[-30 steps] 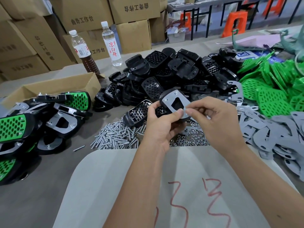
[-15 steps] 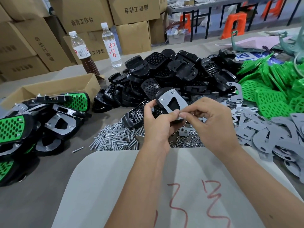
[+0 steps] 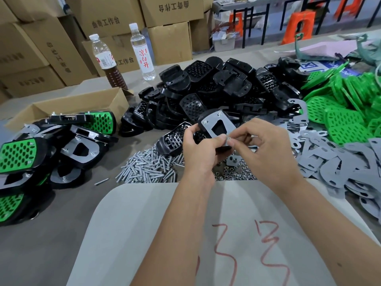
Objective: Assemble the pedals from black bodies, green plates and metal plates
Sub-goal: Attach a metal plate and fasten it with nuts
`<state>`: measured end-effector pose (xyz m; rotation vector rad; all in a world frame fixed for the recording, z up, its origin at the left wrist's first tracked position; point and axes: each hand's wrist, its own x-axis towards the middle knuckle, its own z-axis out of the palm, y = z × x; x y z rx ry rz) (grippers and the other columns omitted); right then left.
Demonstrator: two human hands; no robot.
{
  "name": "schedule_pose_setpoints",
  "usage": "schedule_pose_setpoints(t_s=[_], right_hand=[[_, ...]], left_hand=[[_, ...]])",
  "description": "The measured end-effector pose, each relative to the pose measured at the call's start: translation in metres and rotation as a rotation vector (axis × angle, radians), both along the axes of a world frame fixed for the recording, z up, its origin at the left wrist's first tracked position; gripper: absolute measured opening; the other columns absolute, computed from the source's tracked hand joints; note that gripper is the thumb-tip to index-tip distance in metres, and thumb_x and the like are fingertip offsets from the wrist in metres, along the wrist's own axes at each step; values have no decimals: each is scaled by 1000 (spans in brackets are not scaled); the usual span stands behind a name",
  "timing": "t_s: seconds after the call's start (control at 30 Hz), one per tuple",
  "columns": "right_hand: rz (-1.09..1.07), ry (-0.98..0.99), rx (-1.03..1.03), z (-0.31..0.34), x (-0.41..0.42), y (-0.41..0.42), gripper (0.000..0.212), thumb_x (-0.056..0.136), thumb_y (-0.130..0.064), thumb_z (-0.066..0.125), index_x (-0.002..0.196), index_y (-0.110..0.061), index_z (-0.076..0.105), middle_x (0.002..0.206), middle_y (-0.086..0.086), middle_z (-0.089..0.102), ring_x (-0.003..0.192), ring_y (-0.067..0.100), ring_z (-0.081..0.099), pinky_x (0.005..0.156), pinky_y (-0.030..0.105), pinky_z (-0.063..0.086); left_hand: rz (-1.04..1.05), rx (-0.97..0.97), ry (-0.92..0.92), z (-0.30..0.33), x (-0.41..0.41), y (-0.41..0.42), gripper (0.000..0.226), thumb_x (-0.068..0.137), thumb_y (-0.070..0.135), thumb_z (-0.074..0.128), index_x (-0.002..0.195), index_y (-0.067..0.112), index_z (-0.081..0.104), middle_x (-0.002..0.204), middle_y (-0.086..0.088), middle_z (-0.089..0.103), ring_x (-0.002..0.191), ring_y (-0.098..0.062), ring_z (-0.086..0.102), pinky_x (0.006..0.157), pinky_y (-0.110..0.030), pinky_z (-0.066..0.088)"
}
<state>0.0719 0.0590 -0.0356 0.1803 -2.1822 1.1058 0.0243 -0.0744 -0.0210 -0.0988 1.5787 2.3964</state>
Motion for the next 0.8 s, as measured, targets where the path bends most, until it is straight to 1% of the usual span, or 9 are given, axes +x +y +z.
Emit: schedule_pose_setpoints(t_s=[0.13,0.2,0.3,0.43,0.57,0.67,0.73,0.77,0.8], right_hand=[[-8,37,52,2,1,-2,12,90,-4,78,97,-14,80,84,1,64,82,18,64,74,36,55],[-7,34,51,2,2,-2,14,90,-3,78,97,-14,81,85,-1,65,82,16,65,74,33,55],[0,16,43,3,2,-1,12,90,-2,78,96,-12,81,85,-1,66,82,16,65,74,40,55],[21,-1,20,3,3,0,11,90,-1,76,96,-10,80,86,-1,65,84,20,65,75,44,55],[8,28,17,2,5,-3,11,90,-1,77,94,-11,80,84,-3,65,83,19,65,74,40,54],[-56,77,10,1,5,-5,7,89,-5,81,86,-11,78,81,-3,65,80,19,64,71,33,53],[-106,91,3,0,5,-4,13,87,-7,84,79,-12,75,77,-2,64,76,17,61,69,25,50],[-114,93,-2,-1,4,-4,15,86,-8,84,77,-12,73,76,-2,63,75,16,61,68,24,49],[-108,89,-13,-1,4,-3,17,86,-8,84,76,-13,72,76,-2,63,75,15,61,68,26,51]], left_hand=[[-13,17,11,0,1,1,50,88,-10,67,127,16,52,109,-22,77,80,-24,77,78,-42,66],[-17,22,9,-1,1,2,49,89,-10,66,127,17,51,110,-22,76,83,-25,77,80,-42,66],[-25,36,6,-1,1,2,51,89,-11,65,128,19,49,115,-26,74,87,-28,76,75,-38,65],[-39,41,14,-1,1,2,52,90,-12,64,128,20,48,115,-25,74,81,-24,77,72,-36,64],[-41,37,14,0,1,3,51,90,-13,63,125,19,46,111,-22,74,76,-20,77,72,-37,65],[-29,62,10,0,2,6,53,87,-16,63,121,20,44,103,-18,73,70,-16,75,67,-34,63],[-21,61,13,-1,3,8,55,86,-18,63,120,21,44,97,-15,73,68,-15,74,66,-32,63],[-17,57,13,-1,4,8,55,86,-18,64,119,22,44,94,-14,73,67,-15,74,66,-33,63],[-13,54,13,0,4,8,54,86,-17,64,118,22,44,93,-13,73,67,-15,74,66,-33,63]])
